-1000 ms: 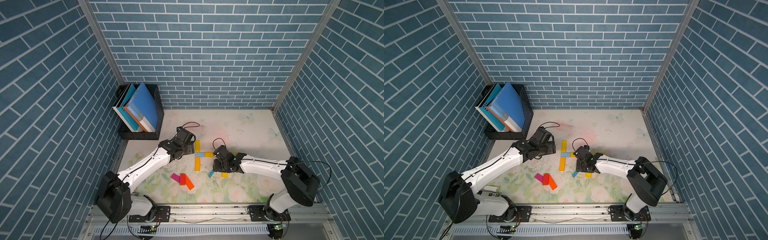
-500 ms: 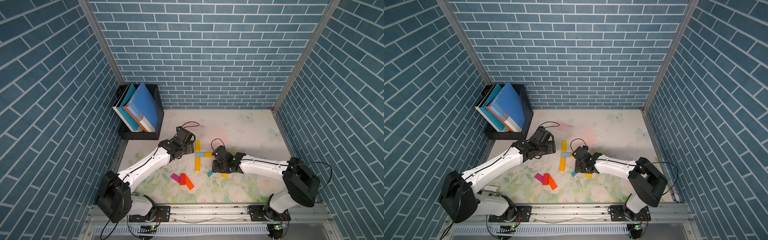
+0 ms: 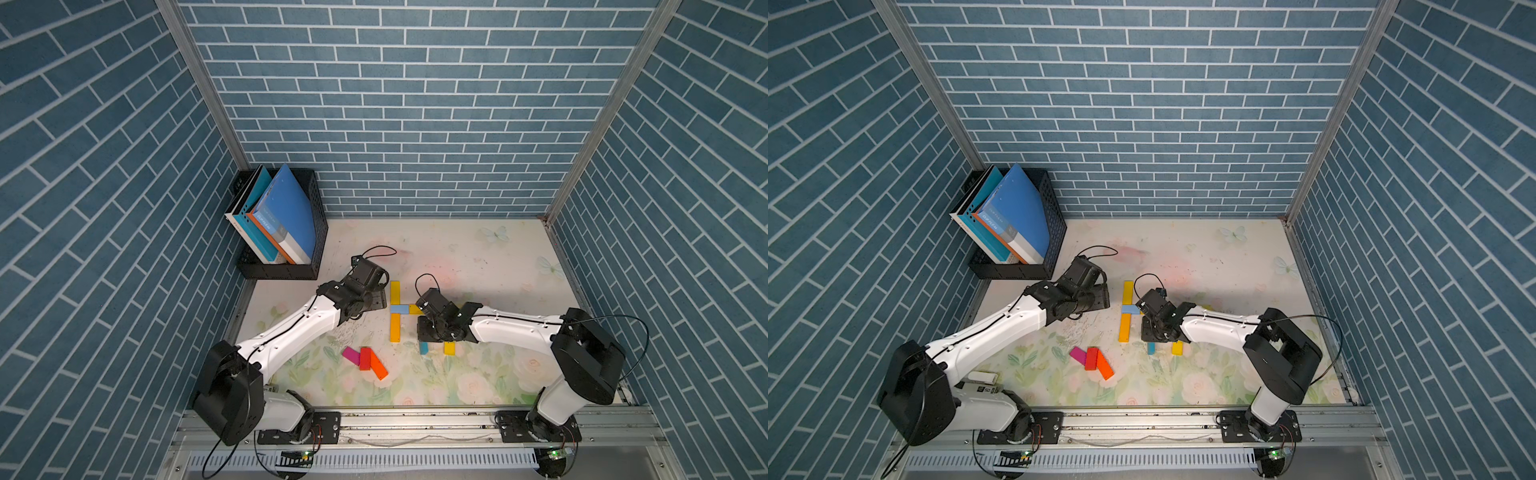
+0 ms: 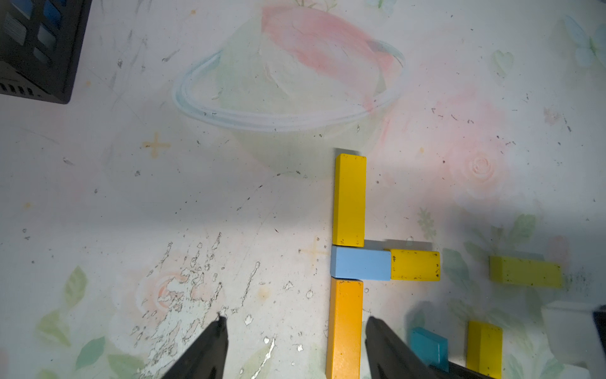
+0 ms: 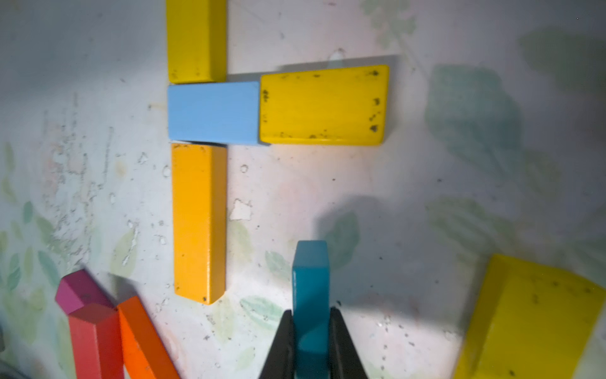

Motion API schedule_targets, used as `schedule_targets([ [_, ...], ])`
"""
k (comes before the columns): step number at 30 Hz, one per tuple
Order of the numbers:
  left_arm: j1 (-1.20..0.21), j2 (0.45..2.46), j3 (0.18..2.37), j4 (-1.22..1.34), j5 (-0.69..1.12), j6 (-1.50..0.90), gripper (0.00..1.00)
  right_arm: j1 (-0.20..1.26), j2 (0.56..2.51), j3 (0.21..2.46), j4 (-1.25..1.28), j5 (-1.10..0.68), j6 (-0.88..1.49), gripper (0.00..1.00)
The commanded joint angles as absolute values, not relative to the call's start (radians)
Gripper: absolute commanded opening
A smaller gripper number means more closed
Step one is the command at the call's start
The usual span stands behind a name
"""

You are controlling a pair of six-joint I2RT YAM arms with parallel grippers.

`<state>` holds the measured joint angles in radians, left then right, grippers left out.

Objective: Assemble the letter h with building blocks
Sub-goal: Pick up the building block from the center of the board, then place the building block at the center of the board, then adjust the building block at the center of the board.

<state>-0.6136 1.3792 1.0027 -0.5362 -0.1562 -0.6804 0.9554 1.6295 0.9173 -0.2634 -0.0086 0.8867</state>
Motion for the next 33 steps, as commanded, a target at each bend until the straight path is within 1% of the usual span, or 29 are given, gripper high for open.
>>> schedule_targets([
  [1, -0.607, 1.398, 0.991, -0.526, -0.148, -0.672, 0.72, 0.911, 1.591, 0.836, -0.156, -0.104, 0.827, 0.00],
  [6, -0.606, 1.401, 0.983, -0.519, -0.142, -0.675, 0.71, 0.852, 1.580, 0.743, -0.098, -0.161, 0.810, 0.00],
  [7, -0.606, 1.401, 0.982, -0.518, -0.142, -0.675, 0.71, 0.845, 1.575, 0.733, -0.098, -0.162, 0.808, 0.03],
  [8, -0.606, 1.399, 0.982, -0.518, -0.141, -0.675, 0.71, 0.838, 1.568, 0.725, -0.101, -0.162, 0.804, 0.09],
  [9, -0.606, 1.399, 0.982, -0.518, -0.140, -0.675, 0.71, 0.831, 1.558, 0.720, -0.113, -0.154, 0.798, 0.16],
  [12, -0.606, 1.393, 0.985, -0.520, -0.142, -0.676, 0.71, 0.825, 1.529, 0.743, -0.180, -0.104, 0.775, 0.33],
  [16, -0.602, 1.373, 0.981, -0.509, -0.152, -0.683, 0.71, 0.831, 1.511, 0.795, -0.244, -0.083, 0.756, 0.46],
  [17, -0.601, 1.370, 0.980, -0.506, -0.152, -0.687, 0.71, 0.832, 1.512, 0.808, -0.264, -0.050, 0.755, 0.49],
  [20, -0.597, 1.368, 0.982, -0.505, -0.151, -0.691, 0.71, 0.833, 1.523, 0.836, -0.319, -0.008, 0.752, 0.51],
  [25, -0.593, 1.360, 0.973, -0.502, -0.154, -0.691, 0.71, 0.875, 1.553, 0.890, -0.383, 0.037, 0.757, 0.61],
  [29, -0.564, 1.357, 0.974, -0.488, -0.123, -0.680, 0.70, 0.919, 1.619, 0.952, -0.476, 0.112, 0.798, 0.62],
  [33, -0.541, 1.346, 0.999, -0.487, -0.089, -0.669, 0.69, 0.939, 1.636, 0.972, -0.502, 0.132, 0.839, 0.61],
])
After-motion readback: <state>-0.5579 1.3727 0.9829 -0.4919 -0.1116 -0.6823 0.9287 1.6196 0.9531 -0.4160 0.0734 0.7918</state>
